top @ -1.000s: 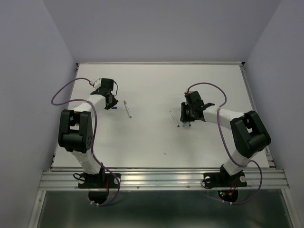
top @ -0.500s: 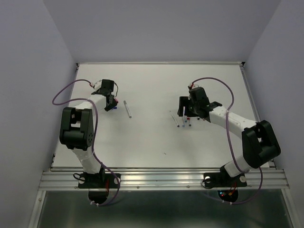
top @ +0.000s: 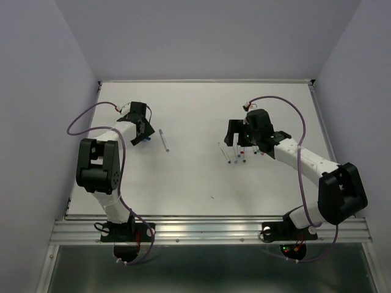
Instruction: Open the pen caps
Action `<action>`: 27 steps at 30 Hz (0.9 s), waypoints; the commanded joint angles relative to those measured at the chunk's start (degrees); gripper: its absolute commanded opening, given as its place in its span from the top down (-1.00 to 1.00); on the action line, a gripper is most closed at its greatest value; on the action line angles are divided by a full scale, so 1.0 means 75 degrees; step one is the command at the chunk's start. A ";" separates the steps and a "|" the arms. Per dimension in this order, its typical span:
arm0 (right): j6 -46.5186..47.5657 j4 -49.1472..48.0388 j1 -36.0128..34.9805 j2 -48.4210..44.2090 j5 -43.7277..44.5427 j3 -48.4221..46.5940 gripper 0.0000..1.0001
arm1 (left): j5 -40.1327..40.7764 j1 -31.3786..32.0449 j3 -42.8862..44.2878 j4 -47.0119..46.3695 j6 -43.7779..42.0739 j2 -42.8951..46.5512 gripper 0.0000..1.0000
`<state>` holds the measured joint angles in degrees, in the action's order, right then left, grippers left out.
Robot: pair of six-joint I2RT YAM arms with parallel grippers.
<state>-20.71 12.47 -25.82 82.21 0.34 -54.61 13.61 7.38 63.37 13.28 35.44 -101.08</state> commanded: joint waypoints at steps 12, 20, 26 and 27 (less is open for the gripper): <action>-0.0004 -0.0584 0.0068 0.0007 -0.0373 -0.0160 -0.95 | -0.1333 0.0247 -0.0270 -0.0294 -0.0073 0.1219 -0.53; -0.0039 -0.0608 0.0068 0.0171 -0.0526 -0.0125 -0.95 | -0.1216 0.0317 0.0315 -0.0376 -0.0073 0.0774 -0.38; -0.0028 -0.0596 0.0068 0.0206 -0.0514 -0.0102 -0.95 | -0.1158 0.0469 0.0924 -0.0353 -0.0062 0.0096 -0.29; -0.0028 -0.0596 0.0068 0.0194 -0.0491 -0.0102 -0.95 | -0.1181 0.0504 0.0960 -0.0364 -0.0073 0.0013 -0.29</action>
<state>-20.88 10.66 -25.82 84.25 -3.03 -54.61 4.71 10.24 67.24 11.35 35.38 -99.31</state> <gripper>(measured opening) 0.973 0.651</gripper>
